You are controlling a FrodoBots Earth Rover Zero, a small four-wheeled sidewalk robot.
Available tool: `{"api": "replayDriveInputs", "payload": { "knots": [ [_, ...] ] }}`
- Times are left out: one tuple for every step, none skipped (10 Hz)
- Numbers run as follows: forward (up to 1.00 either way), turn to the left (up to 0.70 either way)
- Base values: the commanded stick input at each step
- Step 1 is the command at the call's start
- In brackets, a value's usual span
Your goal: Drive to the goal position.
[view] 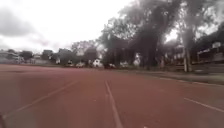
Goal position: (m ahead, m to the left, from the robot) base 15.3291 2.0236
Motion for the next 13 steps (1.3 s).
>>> {"api": "replayDriveInputs", "payload": {
  "knots": [
    [0.67,0.00],
    [0.67,0.00],
    [0.67,0.00],
    [0.67,0.00],
    [0.67,0.00],
    [0.67,0.00],
    [0.67,0.00],
    [0.67,0.00],
    [0.67,0.00],
    [0.67,0.00],
    [0.67,0.00],
    [0.67,0.00],
    [0.67,0.00]
  ]
}}
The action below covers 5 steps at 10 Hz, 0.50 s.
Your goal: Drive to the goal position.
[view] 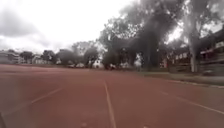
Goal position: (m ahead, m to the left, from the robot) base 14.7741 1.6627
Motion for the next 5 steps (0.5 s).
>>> {"api": "replayDriveInputs", "payload": {
  "knots": [
    [0.67,0.00],
    [0.67,0.00],
    [0.67,0.00],
    [0.67,0.00],
    [0.67,0.00]
  ]
}}
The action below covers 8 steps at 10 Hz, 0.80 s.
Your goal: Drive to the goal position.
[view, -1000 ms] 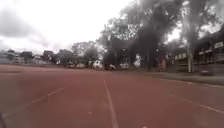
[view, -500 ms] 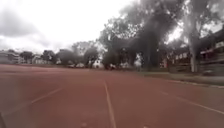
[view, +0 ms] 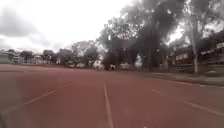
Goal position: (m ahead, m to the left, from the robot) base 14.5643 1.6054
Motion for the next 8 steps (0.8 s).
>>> {"api": "replayDriveInputs", "payload": {
  "knots": [
    [0.67,0.00],
    [0.67,0.00],
    [0.67,0.00],
    [0.67,0.00],
    [0.67,0.00],
    [0.67,0.00],
    [0.67,0.00],
    [0.67,0.00]
  ]
}}
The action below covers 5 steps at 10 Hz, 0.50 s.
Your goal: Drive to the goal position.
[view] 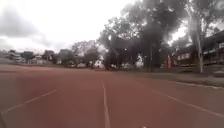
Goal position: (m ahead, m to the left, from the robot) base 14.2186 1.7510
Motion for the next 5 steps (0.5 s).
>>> {"api": "replayDriveInputs", "payload": {
  "knots": [
    [0.67,0.00],
    [0.67,0.00],
    [0.67,0.00],
    [0.67,0.00],
    [0.67,0.00]
  ]
}}
